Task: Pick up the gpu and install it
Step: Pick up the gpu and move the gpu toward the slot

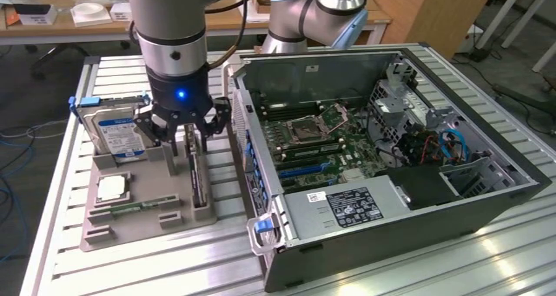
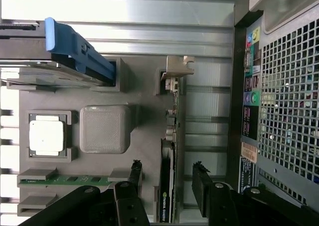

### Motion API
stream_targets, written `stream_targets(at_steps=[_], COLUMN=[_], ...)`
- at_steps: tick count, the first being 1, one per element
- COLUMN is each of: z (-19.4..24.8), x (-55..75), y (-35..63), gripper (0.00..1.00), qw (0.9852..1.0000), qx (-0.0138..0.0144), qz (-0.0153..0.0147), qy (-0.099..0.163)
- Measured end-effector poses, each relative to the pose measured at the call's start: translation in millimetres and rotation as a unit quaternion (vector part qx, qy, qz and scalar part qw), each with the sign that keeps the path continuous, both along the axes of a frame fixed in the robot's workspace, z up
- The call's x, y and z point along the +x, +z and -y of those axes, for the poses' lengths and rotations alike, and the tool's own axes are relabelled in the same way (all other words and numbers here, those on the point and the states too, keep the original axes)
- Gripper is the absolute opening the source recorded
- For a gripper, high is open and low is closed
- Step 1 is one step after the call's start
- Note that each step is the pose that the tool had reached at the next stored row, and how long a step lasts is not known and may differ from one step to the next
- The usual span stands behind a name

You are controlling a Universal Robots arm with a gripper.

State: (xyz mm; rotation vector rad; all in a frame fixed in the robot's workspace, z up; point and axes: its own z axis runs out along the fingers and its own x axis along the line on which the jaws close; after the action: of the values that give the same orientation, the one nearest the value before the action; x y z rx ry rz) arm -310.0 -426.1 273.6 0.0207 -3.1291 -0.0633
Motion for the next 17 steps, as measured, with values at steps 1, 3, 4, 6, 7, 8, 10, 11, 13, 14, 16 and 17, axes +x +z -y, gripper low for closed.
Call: stream_targets(at_steps=[1,3,4,6,7,8,10,11,13,14,16,17], z=[1.1,3.4,4.3,5.6,6.0,6.3,7.3,7.7,8.5,8.8,9.5,9.9], x=[-0.1,-0.1,-0.1,0.0,0.0,-0.1,0.0,0.0,0.0,-0.1,-0.1,0.0], y=[-0.5,-1.8,-2.5,-3.9,-4.5,-5.0,-6.7,-7.7,-9.9,-11.0,-12.8,-13.7], gripper=[0.53,0.53,0.53,0.53,0.53,0.53,0.53,0.53,0.53,0.53,0.53,0.53], qw=[1.0,1.0,1.0,1.0,1.0,1.0,1.0,1.0,1.0,1.0,1.0,1.0], qx=[0.0,-0.0001,-0.0001,-0.0001,-0.0003,-0.0006,-0.0007,-0.0007,-0.0006,-0.0007,-0.0007,-0.0008], qz=[0.0,0.0,0.0,0.0,0.0001,-0.0001,0.0,0.0,0.0,0.0,-0.0001,-0.0001], qy=[0.0,0.0,0.0,0.0,0.0,0.0,0.0,0.0,0.0,0.0,0.0,0.0])
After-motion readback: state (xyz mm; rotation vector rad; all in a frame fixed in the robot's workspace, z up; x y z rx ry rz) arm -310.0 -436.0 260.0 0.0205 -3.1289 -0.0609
